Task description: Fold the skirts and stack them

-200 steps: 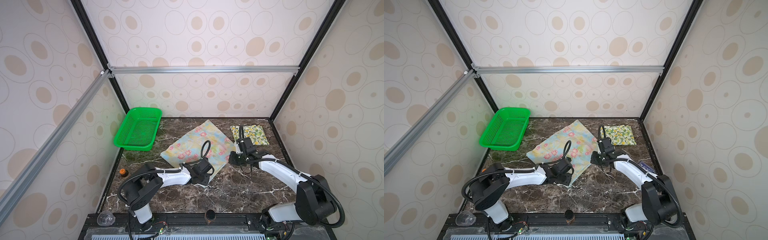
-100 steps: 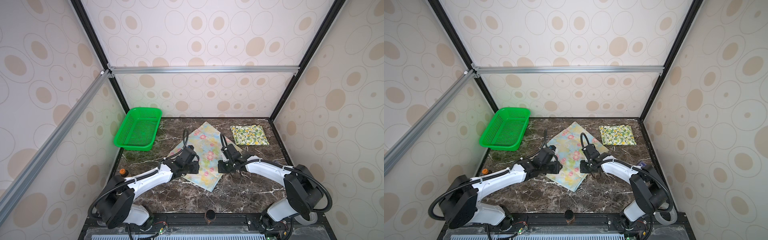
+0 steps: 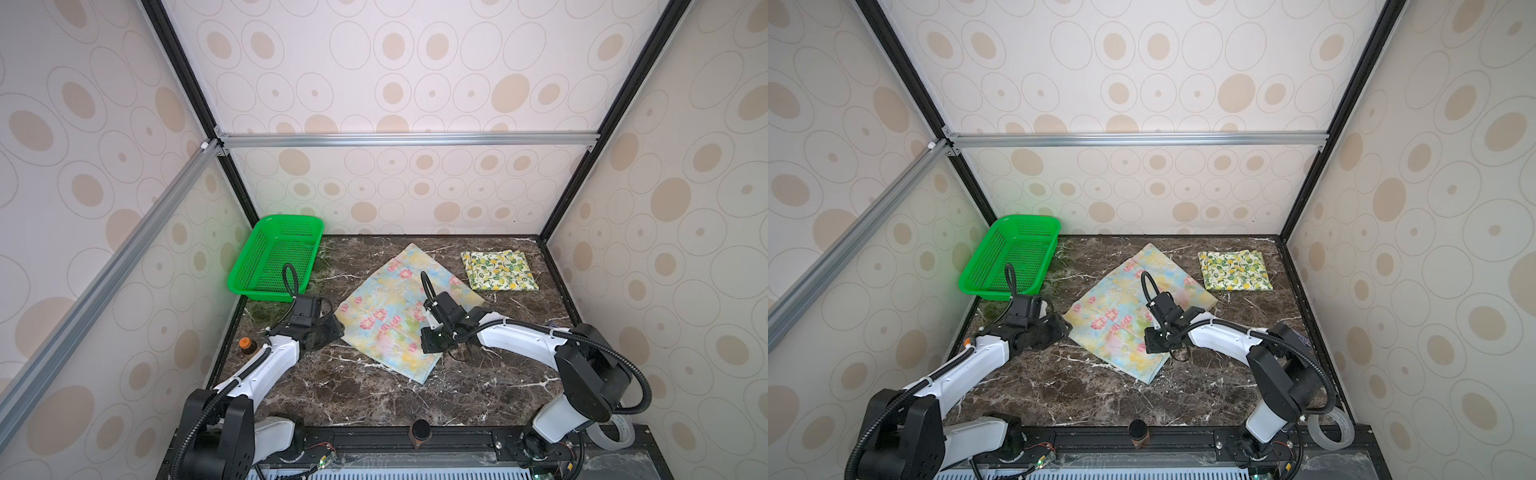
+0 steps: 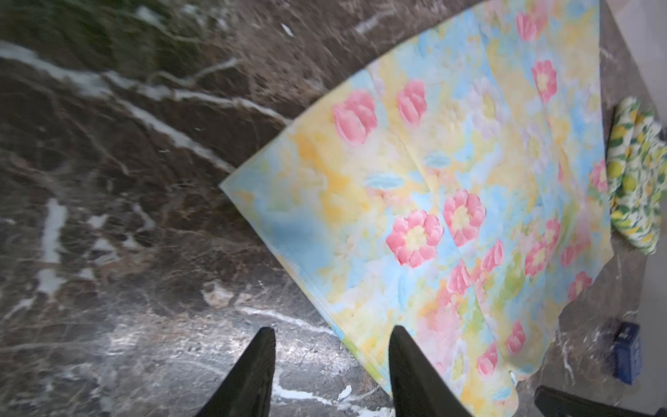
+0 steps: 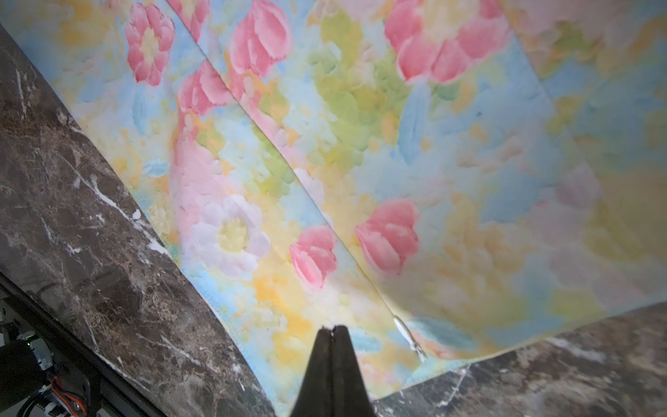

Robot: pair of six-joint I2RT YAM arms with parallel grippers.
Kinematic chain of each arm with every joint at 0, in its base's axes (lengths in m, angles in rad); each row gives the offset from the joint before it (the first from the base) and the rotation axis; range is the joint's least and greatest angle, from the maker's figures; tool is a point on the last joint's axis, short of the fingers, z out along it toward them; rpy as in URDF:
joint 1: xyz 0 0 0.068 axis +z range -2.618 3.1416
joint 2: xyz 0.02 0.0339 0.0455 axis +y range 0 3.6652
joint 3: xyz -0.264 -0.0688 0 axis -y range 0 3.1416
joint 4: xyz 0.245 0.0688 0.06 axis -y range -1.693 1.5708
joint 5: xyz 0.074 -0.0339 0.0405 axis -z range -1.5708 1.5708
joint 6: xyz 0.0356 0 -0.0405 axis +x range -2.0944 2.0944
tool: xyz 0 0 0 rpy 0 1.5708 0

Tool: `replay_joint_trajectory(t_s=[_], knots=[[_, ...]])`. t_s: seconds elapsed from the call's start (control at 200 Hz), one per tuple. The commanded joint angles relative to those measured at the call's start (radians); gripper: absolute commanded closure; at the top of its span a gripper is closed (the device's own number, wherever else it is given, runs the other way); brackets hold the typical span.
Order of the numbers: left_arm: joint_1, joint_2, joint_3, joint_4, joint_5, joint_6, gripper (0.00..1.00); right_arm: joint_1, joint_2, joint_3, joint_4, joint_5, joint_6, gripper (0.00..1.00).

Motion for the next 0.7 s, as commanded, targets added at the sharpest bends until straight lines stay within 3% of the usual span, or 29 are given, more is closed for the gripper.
replay_joint_trajectory(t_s=[0.0,0.27,0.695], knots=[[0.065,-0.026,-0.01,-0.009,0.057,-0.03,0.47,0.0,0.033,0.047,-0.024,-0.03,-0.003,1.0],[0.204,-0.029,-0.117,0.191,0.166,-0.143,0.51,-0.001,0.105,0.158,-0.084,-0.06,-0.036,1.0],[0.214,-0.012,-0.179,0.415,0.189,-0.217,0.54,-0.037,0.128,0.203,-0.099,-0.085,-0.035,1.0]])
